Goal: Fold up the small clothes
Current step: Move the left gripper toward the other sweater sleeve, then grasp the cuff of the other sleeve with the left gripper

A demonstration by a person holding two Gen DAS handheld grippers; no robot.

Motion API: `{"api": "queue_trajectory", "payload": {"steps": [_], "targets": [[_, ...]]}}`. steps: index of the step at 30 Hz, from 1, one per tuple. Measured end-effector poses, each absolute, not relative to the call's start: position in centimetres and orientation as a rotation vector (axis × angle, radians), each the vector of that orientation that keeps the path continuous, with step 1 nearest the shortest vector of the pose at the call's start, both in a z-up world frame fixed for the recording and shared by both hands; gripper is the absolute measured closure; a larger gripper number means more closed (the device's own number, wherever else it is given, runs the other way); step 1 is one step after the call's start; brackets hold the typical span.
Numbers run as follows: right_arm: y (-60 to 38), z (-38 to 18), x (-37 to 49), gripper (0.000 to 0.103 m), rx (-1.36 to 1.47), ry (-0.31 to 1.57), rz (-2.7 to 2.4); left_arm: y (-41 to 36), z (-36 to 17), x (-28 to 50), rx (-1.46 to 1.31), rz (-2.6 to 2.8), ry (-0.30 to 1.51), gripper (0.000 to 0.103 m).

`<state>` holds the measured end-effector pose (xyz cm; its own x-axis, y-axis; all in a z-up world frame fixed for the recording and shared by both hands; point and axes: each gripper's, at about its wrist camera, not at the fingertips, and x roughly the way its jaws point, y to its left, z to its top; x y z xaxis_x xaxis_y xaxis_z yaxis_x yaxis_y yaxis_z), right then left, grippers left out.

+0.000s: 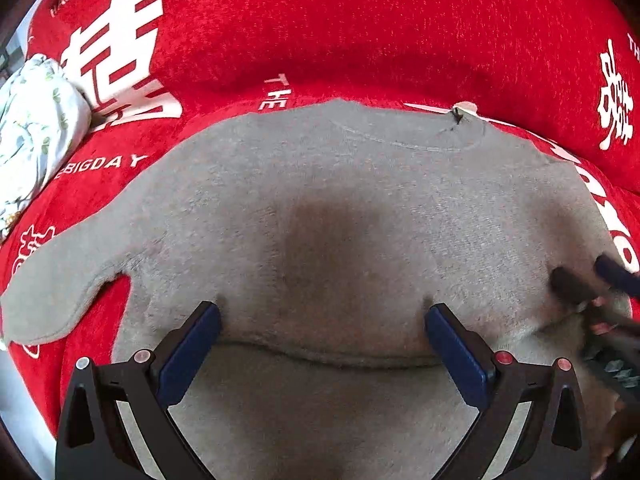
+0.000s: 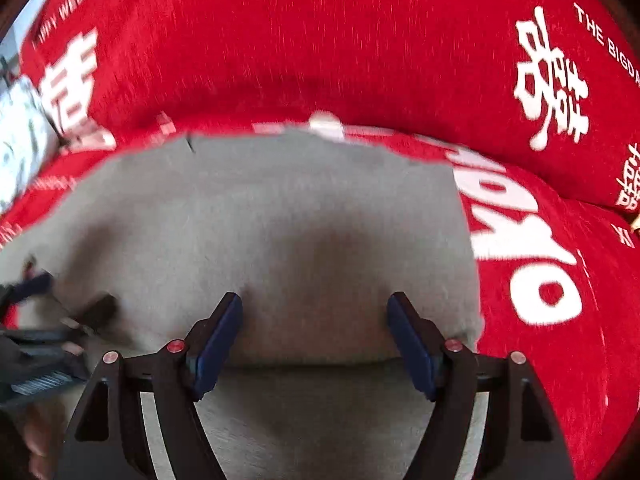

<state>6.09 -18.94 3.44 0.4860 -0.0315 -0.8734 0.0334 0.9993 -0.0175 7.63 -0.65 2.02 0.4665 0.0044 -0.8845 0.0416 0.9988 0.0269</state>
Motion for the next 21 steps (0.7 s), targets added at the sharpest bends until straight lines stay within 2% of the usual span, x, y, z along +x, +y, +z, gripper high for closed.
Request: {"api": "queue_trajectory", "payload": {"steps": [9, 16, 21], "targets": [[-15.5, 4.3, 2.8, 0.022, 0.03, 0.983, 0.013, 5.6, 4.1, 3.8, -0.097, 0.021, 1.041, 0.0], [-13.0, 3.0, 2.6, 0.02, -0.049, 0.983, 0.016, 21.0, 3.4, 2.2, -0.376, 0.323, 1.019, 0.0], [-13.1, 3.0, 2.3, 0.017, -0.034, 0.979, 0.014, 31.4, -0.6, -2.0, -0.671, 0.617, 0.987, 0.0]]}}
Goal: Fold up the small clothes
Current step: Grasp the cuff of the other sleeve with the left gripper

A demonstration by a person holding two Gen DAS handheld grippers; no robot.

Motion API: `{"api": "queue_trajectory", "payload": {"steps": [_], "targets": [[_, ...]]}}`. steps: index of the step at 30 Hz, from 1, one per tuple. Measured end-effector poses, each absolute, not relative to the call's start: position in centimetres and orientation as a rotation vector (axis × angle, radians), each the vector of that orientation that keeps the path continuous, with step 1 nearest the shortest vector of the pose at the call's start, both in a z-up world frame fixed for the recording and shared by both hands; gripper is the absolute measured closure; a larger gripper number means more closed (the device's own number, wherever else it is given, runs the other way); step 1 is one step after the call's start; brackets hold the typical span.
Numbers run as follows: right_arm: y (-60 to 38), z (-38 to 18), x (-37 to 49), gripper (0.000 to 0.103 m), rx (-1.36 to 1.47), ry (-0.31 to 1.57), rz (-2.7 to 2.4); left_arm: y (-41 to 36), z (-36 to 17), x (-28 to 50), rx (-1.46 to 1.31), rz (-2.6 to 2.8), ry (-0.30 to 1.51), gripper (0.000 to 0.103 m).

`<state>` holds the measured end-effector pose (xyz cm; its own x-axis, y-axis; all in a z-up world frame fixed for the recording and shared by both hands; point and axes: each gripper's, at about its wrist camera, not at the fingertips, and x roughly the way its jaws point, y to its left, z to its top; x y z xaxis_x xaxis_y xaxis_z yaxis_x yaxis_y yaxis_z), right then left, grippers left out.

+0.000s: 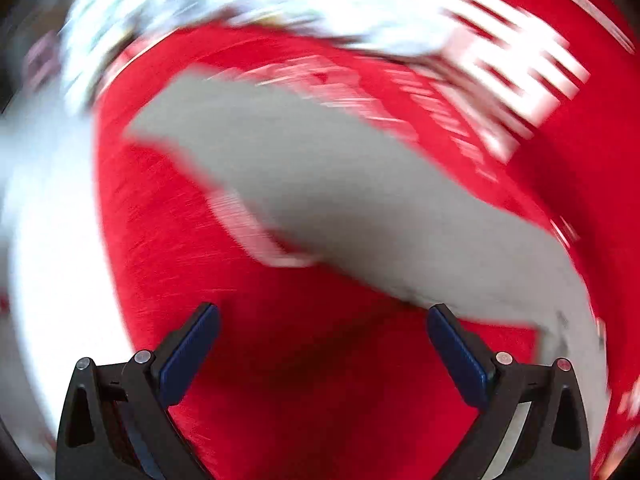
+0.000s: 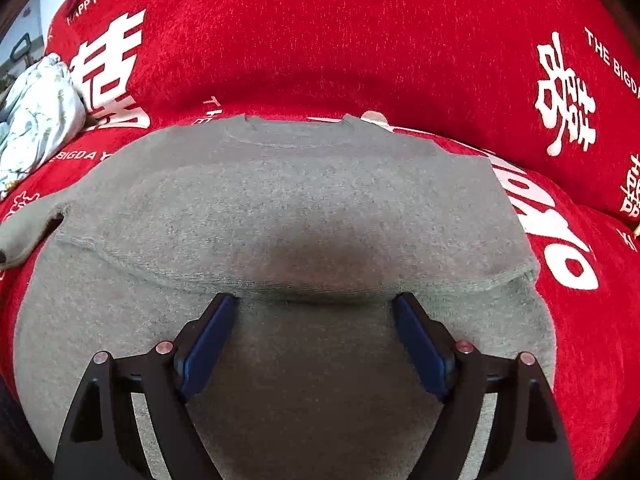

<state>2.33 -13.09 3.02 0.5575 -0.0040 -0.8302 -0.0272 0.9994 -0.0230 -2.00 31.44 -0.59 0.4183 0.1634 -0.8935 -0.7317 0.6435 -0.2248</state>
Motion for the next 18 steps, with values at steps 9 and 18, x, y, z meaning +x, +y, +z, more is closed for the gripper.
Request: {"api": "queue_trajectory", "payload": {"steps": [9, 18], "targets": [[-12.8, 3.4, 1.9, 0.014, -0.02, 1.009, -0.009, 35.8, -0.3, -1.0, -0.645, 0.656, 1.02, 0.0], [-9.1, 3.4, 1.5, 0.014, -0.045, 1.024, 0.04, 42.8, -1.2, -0.9, -0.762, 0.697, 0.987, 0.0]]}}
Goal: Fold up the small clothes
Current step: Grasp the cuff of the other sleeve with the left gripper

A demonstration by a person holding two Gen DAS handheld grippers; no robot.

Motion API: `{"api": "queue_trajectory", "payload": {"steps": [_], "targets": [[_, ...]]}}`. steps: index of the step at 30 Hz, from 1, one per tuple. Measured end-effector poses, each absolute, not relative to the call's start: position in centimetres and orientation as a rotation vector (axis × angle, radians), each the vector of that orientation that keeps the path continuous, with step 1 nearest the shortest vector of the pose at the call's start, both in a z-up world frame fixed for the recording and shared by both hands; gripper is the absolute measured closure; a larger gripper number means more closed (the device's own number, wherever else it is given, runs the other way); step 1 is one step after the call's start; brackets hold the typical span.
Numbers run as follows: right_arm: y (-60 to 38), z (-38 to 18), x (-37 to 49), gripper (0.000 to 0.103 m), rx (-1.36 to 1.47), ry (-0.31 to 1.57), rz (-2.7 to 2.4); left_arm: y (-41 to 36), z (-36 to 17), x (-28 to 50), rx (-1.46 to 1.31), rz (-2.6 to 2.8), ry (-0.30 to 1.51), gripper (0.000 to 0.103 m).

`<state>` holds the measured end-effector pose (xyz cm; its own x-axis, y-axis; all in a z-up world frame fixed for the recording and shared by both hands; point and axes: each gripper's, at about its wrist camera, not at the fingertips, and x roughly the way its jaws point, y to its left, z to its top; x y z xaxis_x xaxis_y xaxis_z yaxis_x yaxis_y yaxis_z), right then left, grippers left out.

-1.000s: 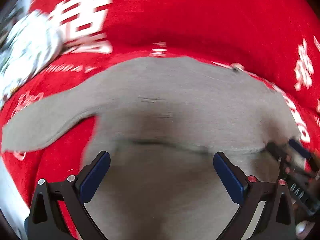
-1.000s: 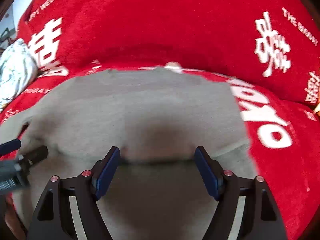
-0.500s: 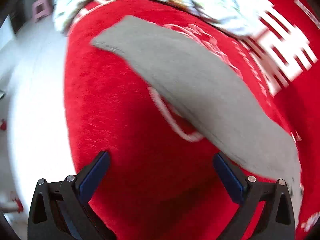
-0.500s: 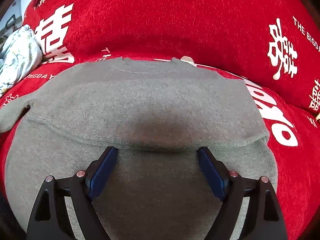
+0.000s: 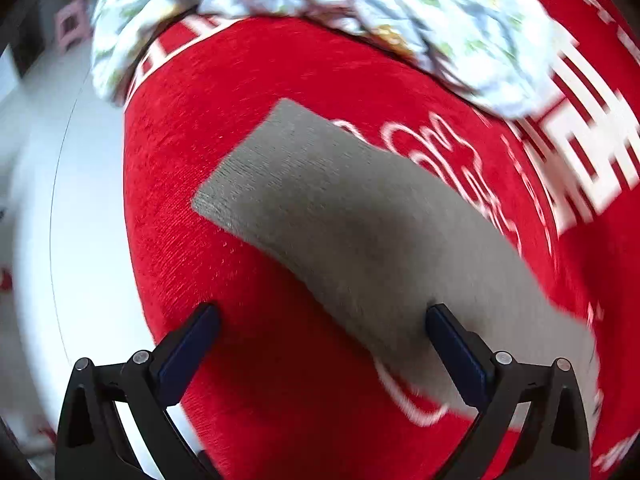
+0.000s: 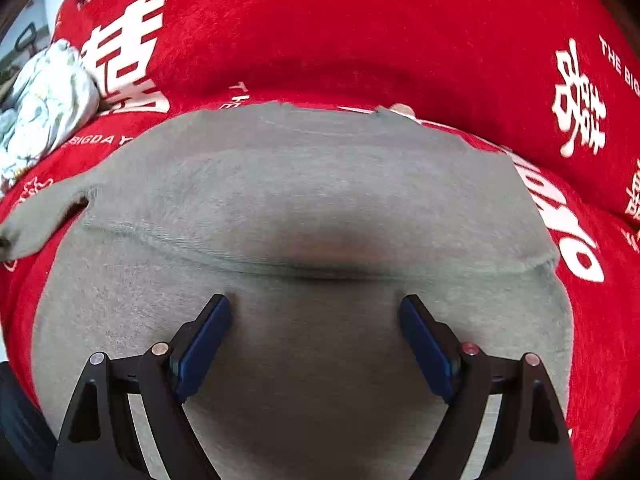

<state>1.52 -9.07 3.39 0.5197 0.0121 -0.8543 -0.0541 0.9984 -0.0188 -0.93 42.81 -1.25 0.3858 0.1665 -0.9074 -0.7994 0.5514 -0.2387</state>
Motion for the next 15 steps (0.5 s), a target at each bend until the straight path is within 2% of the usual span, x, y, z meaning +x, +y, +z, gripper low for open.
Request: {"api": "queue_trajectory", "payload": {"steps": [6, 8, 9, 10, 11, 12, 13, 15], "targets": [[-8.3, 3.3, 1.6, 0.014, -0.041, 1.021, 0.045, 42.6, -0.5, 2.3, -0.716, 0.813, 0.95, 0.0], [-8.4, 3.4, 1.6, 0.014, -0.037, 1.021, 0.046, 42.1, -0.2, 3.7, -0.66, 0.813, 0.939, 0.007], [-8.4, 3.3, 1.6, 0.014, -0.041, 1.021, 0.046, 41.9, 0.1, 3.7, -0.641, 0.818, 0.923, 0.019], [-8.5, 3.4, 1.6, 0.014, -0.044, 1.022, 0.046, 41.7, 0.5, 3.8, -0.62, 0.816, 0.904, 0.041], [-8.5, 3.4, 1.6, 0.014, -0.046, 1.024, 0.047, 41.5, 1.0, 3.9, -0.598, 0.801, 0.885, 0.055], [-8.5, 3.4, 1.7, 0.014, -0.045, 1.025, 0.047, 41.3, 1.2, 4.0, -0.598, 0.774, 0.879, 0.082], [-8.6, 3.4, 1.7, 0.014, -0.043, 1.027, 0.048, 41.3, 1.2, 4.2, -0.615, 0.746, 0.88, 0.087], [-8.5, 3.5, 1.8, 0.014, -0.044, 1.031, 0.049, 41.4, 1.6, 4.0, -0.621, 0.76, 0.886, 0.087]]}}
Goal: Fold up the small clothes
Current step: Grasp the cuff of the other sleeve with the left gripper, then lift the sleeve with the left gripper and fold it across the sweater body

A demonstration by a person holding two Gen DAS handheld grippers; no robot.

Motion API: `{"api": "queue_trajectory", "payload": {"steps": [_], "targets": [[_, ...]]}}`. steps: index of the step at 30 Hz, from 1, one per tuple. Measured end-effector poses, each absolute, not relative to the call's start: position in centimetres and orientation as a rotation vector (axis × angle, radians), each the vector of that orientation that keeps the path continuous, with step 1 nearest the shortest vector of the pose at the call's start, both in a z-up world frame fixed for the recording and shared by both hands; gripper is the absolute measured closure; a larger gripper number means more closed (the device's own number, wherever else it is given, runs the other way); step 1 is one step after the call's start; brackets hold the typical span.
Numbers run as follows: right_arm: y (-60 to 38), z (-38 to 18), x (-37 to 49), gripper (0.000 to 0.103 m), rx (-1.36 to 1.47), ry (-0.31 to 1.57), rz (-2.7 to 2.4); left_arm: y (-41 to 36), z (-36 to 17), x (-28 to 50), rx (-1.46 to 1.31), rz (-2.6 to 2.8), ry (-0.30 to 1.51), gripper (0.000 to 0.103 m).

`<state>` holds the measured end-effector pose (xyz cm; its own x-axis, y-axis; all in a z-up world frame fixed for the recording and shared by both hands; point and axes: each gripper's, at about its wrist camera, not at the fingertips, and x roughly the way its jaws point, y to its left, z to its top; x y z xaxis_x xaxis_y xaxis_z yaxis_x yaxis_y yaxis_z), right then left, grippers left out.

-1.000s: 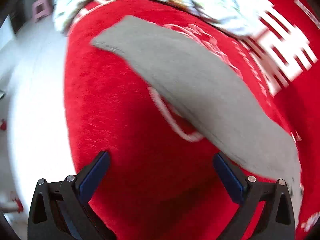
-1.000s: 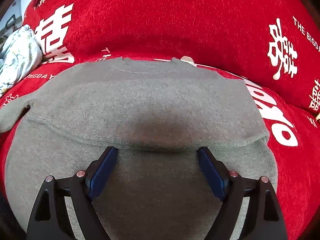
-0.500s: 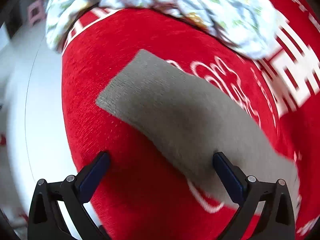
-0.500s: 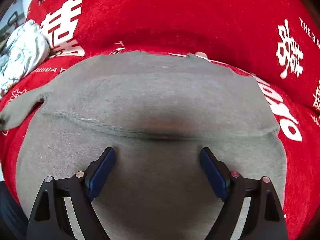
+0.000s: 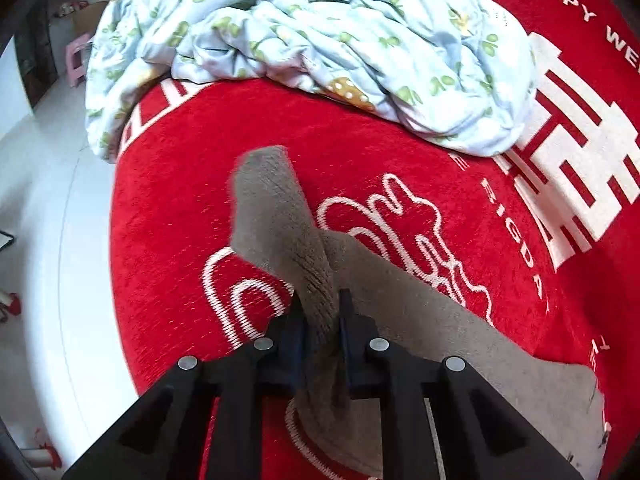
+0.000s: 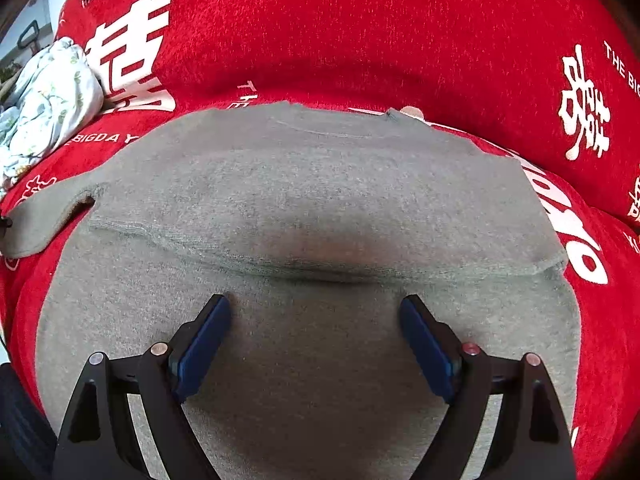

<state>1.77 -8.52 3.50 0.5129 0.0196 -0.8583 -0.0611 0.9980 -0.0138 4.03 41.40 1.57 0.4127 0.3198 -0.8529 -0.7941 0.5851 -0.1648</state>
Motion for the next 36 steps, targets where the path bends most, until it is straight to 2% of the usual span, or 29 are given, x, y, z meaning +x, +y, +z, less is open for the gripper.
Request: {"api": "queue_trajectory", "payload": {"steps": [8, 17, 36], "targets": [[-8.4, 3.8, 2.2, 0.013, -0.02, 1.033, 0.071, 37.4, 4.4, 5.1, -0.454, 0.754, 0.87, 0.089], [-8.3, 3.8, 2.2, 0.013, -0.008, 1.02, 0.117, 27.5, 8.1, 9.3, -0.363, 0.507, 0.912, 0.091], [-16.1, 4.0, 0.0, 0.014, 0.147, 0.977, 0.082, 7.7, 9.3, 13.6, -0.183, 0.248, 1.025, 0.091]]}}
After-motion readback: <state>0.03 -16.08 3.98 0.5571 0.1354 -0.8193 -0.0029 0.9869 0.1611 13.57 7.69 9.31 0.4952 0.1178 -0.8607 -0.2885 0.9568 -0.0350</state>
